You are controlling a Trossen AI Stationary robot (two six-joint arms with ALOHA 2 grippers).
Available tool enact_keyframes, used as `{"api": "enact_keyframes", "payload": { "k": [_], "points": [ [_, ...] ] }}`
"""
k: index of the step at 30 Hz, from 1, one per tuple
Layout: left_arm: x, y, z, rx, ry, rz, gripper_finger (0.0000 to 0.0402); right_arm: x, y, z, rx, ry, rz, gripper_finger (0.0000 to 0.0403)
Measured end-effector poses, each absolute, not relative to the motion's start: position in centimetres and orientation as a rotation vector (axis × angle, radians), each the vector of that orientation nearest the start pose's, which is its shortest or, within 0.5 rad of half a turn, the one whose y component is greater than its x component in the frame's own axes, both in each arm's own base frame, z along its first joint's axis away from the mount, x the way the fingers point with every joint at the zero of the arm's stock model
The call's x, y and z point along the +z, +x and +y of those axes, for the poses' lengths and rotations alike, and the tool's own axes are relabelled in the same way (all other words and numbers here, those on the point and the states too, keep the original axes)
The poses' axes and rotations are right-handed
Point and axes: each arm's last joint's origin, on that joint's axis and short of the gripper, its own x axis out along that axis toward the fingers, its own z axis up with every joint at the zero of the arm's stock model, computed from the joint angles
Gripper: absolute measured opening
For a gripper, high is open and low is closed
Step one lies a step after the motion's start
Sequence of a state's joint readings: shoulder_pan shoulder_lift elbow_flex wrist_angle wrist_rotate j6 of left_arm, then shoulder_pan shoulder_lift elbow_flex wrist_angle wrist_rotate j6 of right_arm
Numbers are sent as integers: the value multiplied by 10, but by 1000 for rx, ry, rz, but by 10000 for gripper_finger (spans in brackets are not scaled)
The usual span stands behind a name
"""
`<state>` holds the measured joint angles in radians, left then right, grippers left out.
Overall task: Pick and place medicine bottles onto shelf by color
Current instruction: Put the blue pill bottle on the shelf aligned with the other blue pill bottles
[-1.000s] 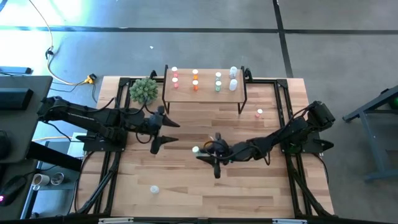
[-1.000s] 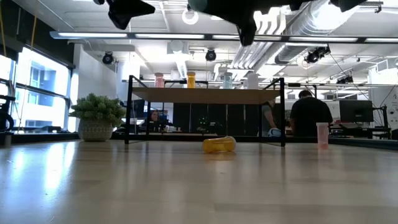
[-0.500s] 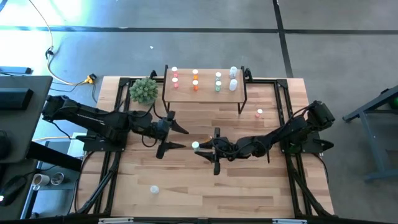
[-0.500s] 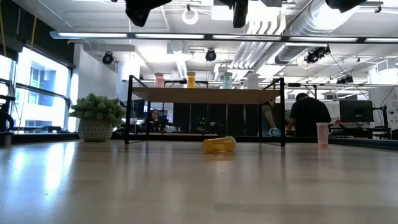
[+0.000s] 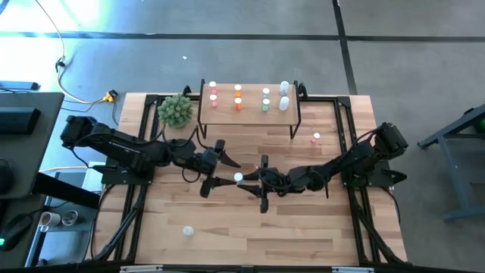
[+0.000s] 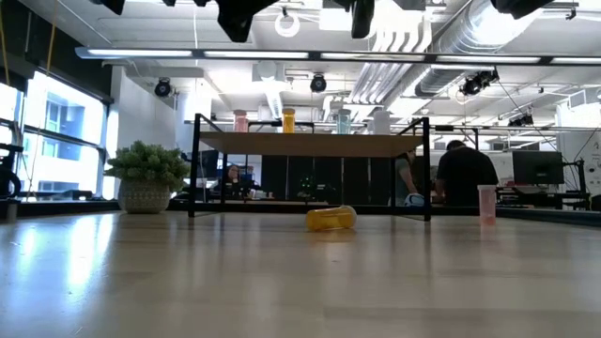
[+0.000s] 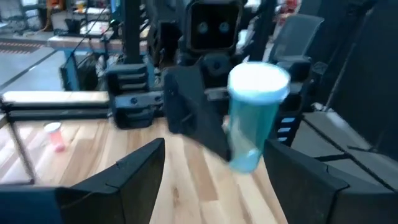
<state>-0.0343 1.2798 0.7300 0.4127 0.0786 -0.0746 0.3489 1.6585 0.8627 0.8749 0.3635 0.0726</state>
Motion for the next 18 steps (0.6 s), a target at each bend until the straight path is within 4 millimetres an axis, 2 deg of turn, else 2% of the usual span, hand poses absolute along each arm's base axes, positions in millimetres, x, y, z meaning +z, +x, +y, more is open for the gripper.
{"api": "enact_keyframes", "payload": {
  "k": [18],
  "points": [
    [273,285,-18,-137,-109,33,258,245,334,110,-19,86,-114,95]
  ]
}}
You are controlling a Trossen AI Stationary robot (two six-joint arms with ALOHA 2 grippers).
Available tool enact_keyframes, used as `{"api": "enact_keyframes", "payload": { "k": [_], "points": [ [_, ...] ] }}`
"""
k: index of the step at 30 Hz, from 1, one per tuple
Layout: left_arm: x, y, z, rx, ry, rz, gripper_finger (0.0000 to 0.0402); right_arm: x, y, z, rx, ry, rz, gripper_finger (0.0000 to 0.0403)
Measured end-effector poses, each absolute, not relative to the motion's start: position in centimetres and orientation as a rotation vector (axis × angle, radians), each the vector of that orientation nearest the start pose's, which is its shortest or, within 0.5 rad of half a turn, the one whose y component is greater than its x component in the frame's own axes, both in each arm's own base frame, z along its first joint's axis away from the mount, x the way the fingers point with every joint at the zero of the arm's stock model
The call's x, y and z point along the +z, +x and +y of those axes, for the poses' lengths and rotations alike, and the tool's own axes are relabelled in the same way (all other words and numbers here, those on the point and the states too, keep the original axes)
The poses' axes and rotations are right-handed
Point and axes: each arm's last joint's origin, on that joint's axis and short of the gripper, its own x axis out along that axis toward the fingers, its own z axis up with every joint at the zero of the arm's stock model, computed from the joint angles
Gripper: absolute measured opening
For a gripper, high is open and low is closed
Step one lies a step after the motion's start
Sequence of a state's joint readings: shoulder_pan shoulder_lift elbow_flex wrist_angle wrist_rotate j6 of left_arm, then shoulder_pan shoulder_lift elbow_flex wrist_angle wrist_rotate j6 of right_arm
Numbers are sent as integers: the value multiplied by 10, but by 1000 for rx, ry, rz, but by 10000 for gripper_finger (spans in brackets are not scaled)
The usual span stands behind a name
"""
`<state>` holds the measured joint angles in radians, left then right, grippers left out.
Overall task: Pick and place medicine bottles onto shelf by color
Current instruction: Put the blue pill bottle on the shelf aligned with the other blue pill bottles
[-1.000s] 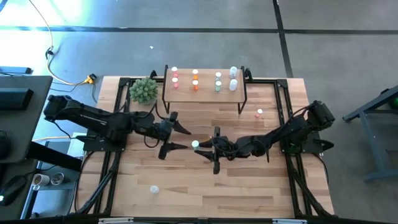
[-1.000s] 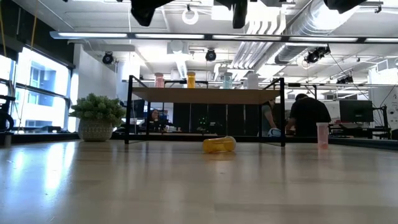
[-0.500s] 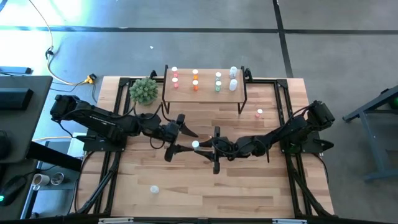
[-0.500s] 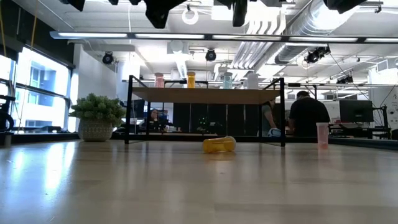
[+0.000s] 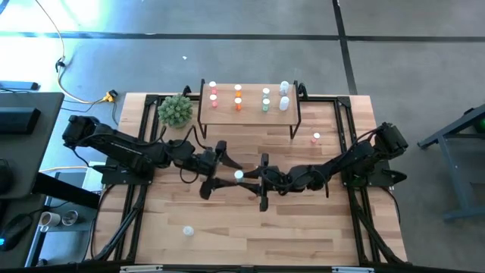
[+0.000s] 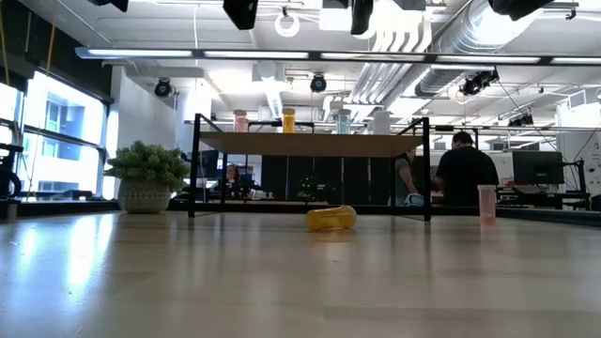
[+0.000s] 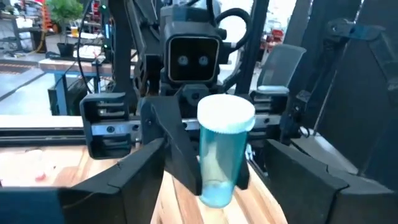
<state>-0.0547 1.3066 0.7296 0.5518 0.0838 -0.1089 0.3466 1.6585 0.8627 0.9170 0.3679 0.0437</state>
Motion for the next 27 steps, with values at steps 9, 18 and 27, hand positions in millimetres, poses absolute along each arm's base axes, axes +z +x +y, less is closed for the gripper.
{"api": "enact_keyframes", "payload": {
  "k": [9,18,27],
  "points": [
    [267,293,-18,-130,-112,6,211,246,334,110,-19,88,-120,94],
    [266,294,-19,-132,-112,9,162,245,334,110,-19,88,-119,94],
    [266,294,-19,-131,-108,11,121,245,334,109,-42,91,-119,94]
  ]
}}
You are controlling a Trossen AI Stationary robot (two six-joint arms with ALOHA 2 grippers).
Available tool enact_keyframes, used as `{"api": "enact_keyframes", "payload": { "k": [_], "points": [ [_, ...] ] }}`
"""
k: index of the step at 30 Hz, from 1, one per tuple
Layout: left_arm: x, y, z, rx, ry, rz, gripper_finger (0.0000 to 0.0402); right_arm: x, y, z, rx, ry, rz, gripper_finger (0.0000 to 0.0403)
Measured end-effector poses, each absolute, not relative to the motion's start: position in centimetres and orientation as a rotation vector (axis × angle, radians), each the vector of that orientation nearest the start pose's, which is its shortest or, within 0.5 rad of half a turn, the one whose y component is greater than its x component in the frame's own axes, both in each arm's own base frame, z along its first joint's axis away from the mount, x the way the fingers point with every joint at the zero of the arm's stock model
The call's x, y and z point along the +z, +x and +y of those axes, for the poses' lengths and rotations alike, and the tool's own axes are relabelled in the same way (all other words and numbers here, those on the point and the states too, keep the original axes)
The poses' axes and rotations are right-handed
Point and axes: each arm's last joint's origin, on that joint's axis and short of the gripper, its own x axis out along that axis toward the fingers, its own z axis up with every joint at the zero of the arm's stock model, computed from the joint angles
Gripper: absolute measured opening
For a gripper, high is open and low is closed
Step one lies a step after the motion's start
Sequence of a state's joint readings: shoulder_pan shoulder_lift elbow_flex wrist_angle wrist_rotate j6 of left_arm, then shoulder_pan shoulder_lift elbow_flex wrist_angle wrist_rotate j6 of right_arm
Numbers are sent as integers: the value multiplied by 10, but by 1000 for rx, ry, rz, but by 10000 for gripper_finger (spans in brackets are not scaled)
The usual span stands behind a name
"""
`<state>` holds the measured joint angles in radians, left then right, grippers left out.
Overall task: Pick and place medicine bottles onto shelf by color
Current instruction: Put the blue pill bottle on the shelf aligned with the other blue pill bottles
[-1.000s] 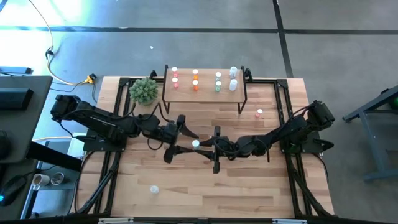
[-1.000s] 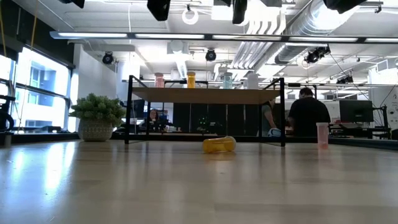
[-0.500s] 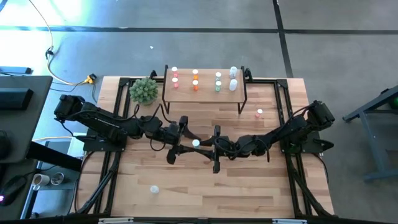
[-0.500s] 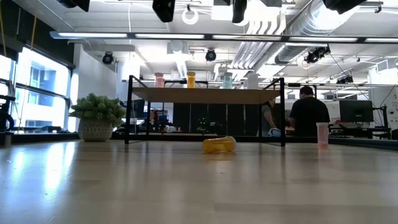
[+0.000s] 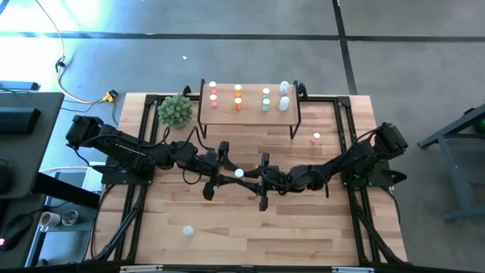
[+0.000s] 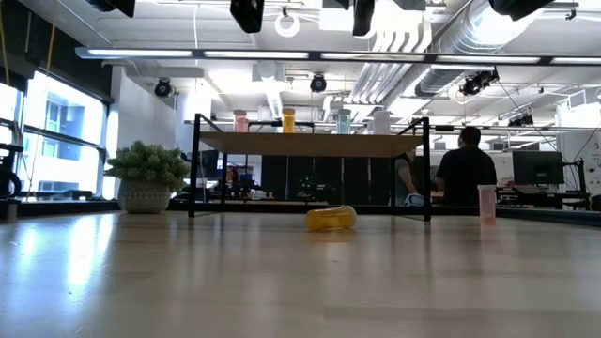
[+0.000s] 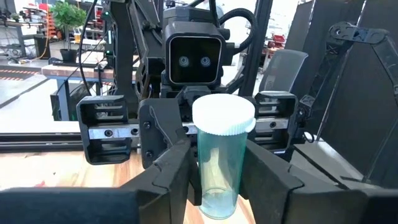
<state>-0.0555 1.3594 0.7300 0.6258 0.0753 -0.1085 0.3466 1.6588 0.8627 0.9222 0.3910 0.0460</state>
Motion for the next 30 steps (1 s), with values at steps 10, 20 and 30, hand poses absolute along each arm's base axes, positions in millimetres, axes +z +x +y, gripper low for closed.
{"api": "enact_keyframes", "payload": {
  "k": [10,20,30],
  "points": [
    [264,294,-18,-129,-84,29,111,243,336,104,-58,83,-96,94],
    [261,294,-17,-89,-76,53,110,240,337,101,-83,95,-73,158],
    [255,294,-15,-18,-59,111,110,229,337,99,-170,65,32,172]
  ]
}}
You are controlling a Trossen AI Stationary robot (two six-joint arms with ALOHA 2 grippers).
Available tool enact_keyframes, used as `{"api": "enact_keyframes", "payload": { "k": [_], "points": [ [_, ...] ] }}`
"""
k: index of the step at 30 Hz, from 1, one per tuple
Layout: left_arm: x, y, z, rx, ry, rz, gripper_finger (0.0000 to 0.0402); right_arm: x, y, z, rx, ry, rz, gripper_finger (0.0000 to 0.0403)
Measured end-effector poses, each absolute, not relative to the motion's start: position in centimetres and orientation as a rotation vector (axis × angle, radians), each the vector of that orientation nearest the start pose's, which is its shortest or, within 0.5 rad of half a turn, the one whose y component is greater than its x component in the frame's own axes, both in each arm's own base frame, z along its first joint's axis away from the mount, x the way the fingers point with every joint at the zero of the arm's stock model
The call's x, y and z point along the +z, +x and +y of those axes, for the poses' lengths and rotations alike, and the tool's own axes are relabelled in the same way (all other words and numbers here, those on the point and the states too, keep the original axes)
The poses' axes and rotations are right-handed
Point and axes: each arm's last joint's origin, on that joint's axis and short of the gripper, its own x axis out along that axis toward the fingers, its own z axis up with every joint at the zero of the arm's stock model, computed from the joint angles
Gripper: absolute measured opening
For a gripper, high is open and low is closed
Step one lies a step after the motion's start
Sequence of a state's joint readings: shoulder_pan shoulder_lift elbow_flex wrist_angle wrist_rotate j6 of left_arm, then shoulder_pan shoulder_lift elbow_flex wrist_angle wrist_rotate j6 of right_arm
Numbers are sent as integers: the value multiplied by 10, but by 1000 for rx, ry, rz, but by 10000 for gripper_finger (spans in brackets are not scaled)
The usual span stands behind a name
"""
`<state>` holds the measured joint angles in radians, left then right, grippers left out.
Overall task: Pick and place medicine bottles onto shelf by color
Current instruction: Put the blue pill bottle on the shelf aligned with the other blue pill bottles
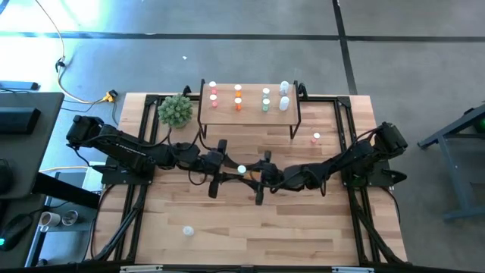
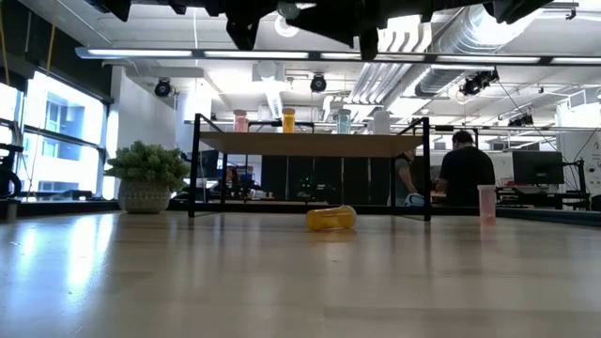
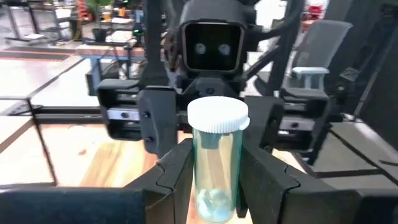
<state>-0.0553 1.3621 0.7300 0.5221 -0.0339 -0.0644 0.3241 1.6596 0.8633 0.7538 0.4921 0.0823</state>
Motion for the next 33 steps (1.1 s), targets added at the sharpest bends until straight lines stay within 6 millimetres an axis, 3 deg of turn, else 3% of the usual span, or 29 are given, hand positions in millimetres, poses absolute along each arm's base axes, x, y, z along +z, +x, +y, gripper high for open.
{"api": "enact_keyframes", "payload": {
  "k": [13,19,33],
  "points": [
    [250,293,-11,110,-22,155,110,226,329,92,-329,55,146,172],
    [248,293,-10,150,-4,176,110,235,323,90,-335,88,146,172],
    [250,293,-10,157,-27,156,110,236,323,90,-304,118,147,172]
  ]
}}
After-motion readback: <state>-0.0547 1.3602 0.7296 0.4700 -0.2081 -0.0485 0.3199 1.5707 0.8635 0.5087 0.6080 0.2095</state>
